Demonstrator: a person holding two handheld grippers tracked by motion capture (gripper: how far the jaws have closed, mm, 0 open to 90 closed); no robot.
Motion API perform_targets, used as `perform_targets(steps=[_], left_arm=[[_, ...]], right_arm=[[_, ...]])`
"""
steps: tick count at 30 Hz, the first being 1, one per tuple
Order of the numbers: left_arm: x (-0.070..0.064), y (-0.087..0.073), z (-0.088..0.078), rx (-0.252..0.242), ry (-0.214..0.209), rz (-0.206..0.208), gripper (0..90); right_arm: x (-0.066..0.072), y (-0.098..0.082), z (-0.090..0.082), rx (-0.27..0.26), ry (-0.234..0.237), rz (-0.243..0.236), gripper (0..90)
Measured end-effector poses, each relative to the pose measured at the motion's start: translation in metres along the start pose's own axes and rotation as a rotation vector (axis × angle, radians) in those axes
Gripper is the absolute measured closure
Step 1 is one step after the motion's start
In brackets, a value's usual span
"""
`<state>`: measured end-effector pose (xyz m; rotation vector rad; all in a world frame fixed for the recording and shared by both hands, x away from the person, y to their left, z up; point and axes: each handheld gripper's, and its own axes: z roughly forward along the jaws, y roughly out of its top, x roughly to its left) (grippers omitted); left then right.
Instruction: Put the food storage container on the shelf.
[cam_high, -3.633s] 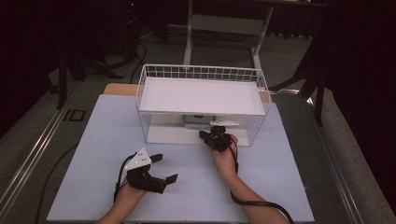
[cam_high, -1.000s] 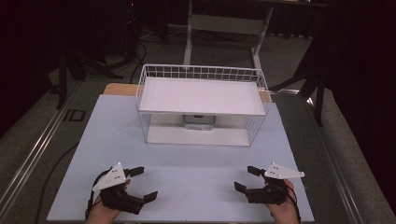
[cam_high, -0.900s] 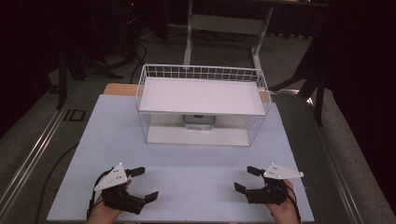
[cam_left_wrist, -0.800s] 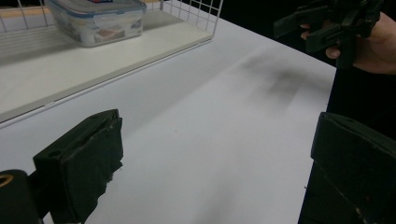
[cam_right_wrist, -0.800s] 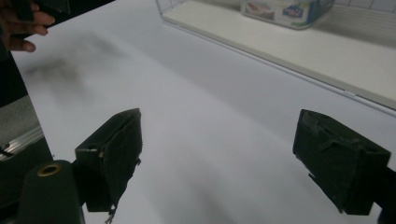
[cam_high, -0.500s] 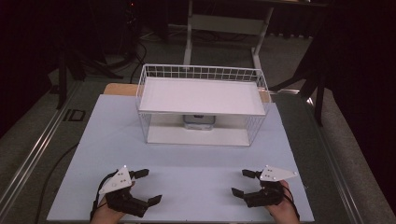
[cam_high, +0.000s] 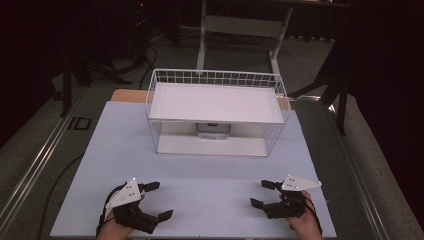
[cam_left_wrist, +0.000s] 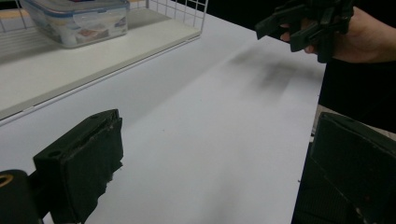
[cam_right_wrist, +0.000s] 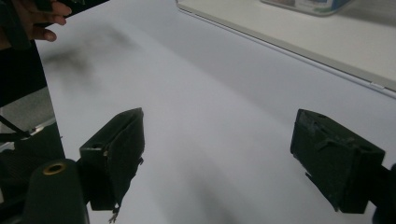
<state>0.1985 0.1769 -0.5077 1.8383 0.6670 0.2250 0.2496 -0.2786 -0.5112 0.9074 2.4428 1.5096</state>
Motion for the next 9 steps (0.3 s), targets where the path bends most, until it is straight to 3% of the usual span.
perform_targets(steps=[9], left_arm=[[0.0005,-0.0012,0.0001,0.000,-0.002,-0.003,3.3]], right_arm=[[0.0009,-0.0007,0.0023,0.010,0.009,-0.003,17.6]])
